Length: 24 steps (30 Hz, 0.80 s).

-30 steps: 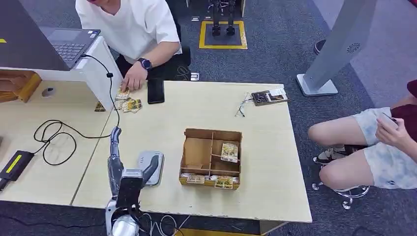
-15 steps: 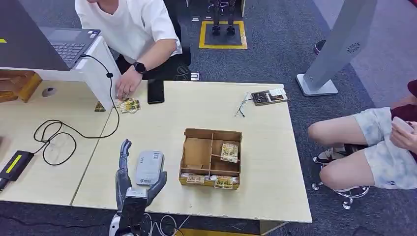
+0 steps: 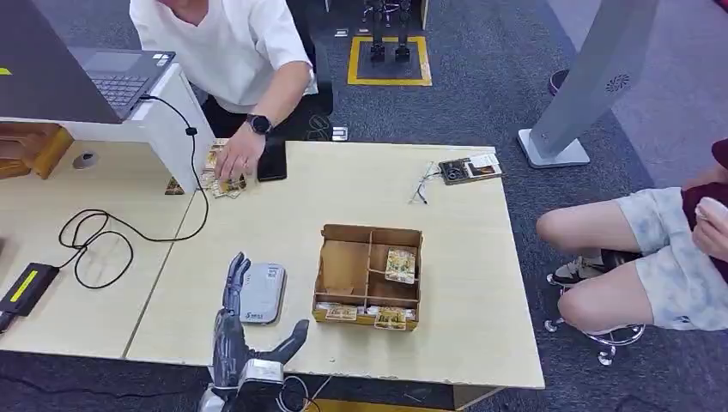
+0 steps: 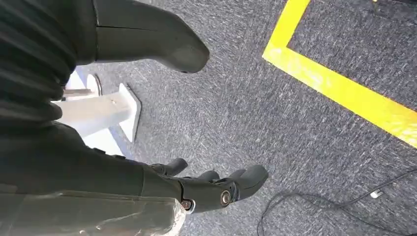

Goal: Pass the card to the sensor for recognition and then transmit it.

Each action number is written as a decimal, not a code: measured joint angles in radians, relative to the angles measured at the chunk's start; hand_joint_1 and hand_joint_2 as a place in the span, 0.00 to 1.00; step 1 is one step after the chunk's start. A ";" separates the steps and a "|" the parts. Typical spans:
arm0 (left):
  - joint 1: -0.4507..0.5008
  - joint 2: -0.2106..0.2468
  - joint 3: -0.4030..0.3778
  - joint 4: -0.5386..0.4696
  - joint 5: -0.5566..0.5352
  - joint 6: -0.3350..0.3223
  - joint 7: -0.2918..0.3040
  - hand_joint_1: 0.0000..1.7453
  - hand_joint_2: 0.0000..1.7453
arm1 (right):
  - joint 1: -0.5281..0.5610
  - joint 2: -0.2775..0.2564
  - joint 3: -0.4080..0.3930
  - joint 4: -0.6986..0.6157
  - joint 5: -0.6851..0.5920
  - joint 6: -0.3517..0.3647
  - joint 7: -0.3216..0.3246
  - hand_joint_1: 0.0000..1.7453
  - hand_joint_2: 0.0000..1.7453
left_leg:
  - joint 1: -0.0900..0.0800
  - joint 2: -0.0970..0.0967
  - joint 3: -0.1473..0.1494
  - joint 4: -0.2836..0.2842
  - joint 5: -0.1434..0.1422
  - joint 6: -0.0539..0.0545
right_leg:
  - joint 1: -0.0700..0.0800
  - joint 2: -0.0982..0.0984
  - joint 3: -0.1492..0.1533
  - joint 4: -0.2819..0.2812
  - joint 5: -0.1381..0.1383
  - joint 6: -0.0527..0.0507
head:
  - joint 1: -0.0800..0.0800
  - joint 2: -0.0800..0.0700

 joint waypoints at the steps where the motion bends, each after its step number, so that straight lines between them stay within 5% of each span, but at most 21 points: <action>1: 0.002 0.000 -0.008 -0.001 -0.008 0.000 0.000 0.00 1.00 | 0.000 0.000 0.000 0.000 0.000 0.000 0.000 0.00 1.00 | 0.000 0.000 0.000 0.000 0.000 0.000 | 0.000 0.000 0.000 0.000 0.000 0.000 | 0.000 0.000; 8: 0.011 0.006 -0.054 -0.004 -0.049 0.000 -0.003 0.00 1.00 | 0.000 0.000 0.000 0.000 0.002 0.001 0.000 0.00 1.00 | 0.000 0.000 0.000 0.000 0.000 0.000 | 0.000 0.000 0.000 0.000 0.000 0.000 | 0.000 0.000; 17: 0.006 0.015 -0.066 0.005 -0.380 0.000 -0.037 0.00 1.00 | -0.001 0.000 0.000 0.000 0.021 0.013 0.000 0.00 1.00 | 0.000 0.000 0.000 0.000 0.000 0.000 | 0.000 0.000 0.000 0.000 0.000 0.000 | 0.000 0.000; 24: 0.003 0.022 -0.066 0.023 -0.535 0.000 -0.011 0.00 1.00 | -0.004 0.000 0.000 0.000 0.031 0.018 0.005 0.00 1.00 | 0.000 0.000 0.000 0.000 0.000 0.000 | 0.000 0.000 0.000 0.000 0.000 0.000 | 0.000 0.000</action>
